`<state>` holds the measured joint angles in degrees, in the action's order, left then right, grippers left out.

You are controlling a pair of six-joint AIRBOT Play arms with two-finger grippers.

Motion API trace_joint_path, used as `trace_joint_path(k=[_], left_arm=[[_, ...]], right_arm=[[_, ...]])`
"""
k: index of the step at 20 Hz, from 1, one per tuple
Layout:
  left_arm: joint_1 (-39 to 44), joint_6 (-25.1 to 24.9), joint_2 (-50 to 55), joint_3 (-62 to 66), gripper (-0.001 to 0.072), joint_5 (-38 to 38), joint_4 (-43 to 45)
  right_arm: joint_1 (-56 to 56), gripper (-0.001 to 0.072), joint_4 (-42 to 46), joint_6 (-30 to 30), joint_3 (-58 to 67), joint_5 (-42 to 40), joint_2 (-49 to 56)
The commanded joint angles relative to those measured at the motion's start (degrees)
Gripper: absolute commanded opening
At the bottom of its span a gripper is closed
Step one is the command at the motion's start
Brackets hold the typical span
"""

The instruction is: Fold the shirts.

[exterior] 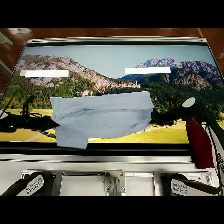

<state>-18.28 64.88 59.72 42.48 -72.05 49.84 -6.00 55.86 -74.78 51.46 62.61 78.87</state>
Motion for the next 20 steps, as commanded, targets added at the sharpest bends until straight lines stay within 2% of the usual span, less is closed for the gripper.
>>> trace_joint_path(k=[1,6,12,17,20], left_arm=[[0.0,-0.1,0.1,6.9,0.0034,2.3,-0.1],[0.0,-0.1,5.0,11.5,0.0033,10.2,-8.1],[0.0,-0.2,19.2,15.8,0.0033,11.7,-16.6],[0.0,-0.2,27.9,22.0,0.0034,12.2,-16.9],[0.0,-0.1,30.9,22.3,0.0034,11.8,-16.3]], right_arm=[[0.2,0.0068,-7.1,0.0,4.7,-7.5,-0.7],[0.2,0.0067,-9.1,-0.6,8.2,-15.1,0.6],[0.2,0.0068,-10.6,-1.0,16.0,-15.8,10.3],[2.7,0.0068,-10.3,-1.0,19.2,-17.9,16.5],[5.2,0.0069,-7.2,-1.2,19.3,-18.1,19.2]])
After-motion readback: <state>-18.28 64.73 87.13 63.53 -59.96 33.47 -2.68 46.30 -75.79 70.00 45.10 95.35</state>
